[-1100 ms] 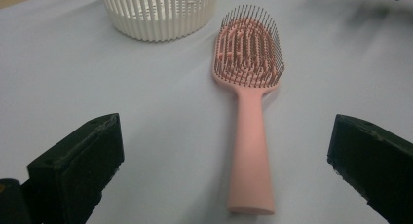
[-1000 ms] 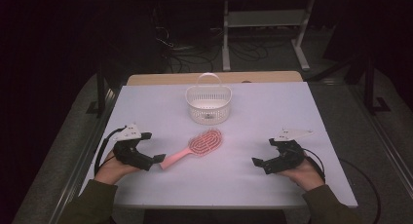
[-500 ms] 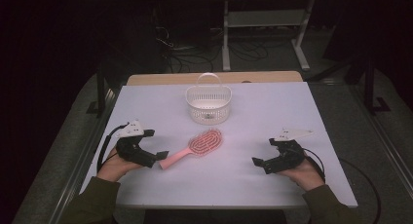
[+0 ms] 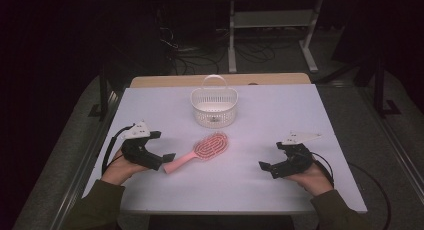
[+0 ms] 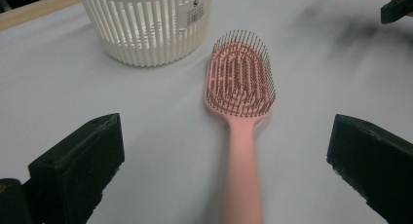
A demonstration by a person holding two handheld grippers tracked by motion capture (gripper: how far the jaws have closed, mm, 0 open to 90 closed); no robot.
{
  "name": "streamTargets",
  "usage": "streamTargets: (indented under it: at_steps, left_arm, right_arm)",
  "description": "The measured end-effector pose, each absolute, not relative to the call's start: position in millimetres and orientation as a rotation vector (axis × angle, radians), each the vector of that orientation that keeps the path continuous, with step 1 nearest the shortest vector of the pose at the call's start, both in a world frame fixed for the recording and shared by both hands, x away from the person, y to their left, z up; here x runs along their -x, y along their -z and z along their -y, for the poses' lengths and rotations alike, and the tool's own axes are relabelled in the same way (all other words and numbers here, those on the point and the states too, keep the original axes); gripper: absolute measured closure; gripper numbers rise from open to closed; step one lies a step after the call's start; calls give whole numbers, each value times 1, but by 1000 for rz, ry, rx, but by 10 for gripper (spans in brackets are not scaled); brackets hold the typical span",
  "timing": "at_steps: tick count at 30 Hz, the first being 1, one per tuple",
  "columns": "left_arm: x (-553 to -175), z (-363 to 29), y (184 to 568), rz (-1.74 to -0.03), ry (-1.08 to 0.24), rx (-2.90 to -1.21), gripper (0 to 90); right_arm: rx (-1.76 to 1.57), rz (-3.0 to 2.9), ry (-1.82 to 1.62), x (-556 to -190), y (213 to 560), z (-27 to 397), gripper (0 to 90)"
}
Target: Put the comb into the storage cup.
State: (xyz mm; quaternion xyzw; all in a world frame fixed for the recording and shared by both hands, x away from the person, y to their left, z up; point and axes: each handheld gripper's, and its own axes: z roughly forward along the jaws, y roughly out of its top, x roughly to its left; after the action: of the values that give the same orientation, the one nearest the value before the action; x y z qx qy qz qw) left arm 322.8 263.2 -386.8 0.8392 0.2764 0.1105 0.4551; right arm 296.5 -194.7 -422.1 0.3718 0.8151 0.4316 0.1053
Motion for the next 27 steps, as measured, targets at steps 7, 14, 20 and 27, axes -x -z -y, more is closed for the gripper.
streamTargets:
  at_steps: [7,14,20,27]
  left_arm:
    - [-325,-260,385,-670,-267,-2068,0]
    - [-328,-258,383,-668,-264,-2050,0]
    - [-329,-253,382,-667,-259,-2054,0]
    - [-332,-247,380,-657,-254,-2051,1]
  right_arm:
    - [-1097,-2397,-1275,-296,422,195,7]
    - [-1099,-2399,-1271,-296,422,194,7]
    - [-1097,-2401,-1269,-296,422,195,7]
    - [-1098,-2400,-1268,-296,422,195,7]
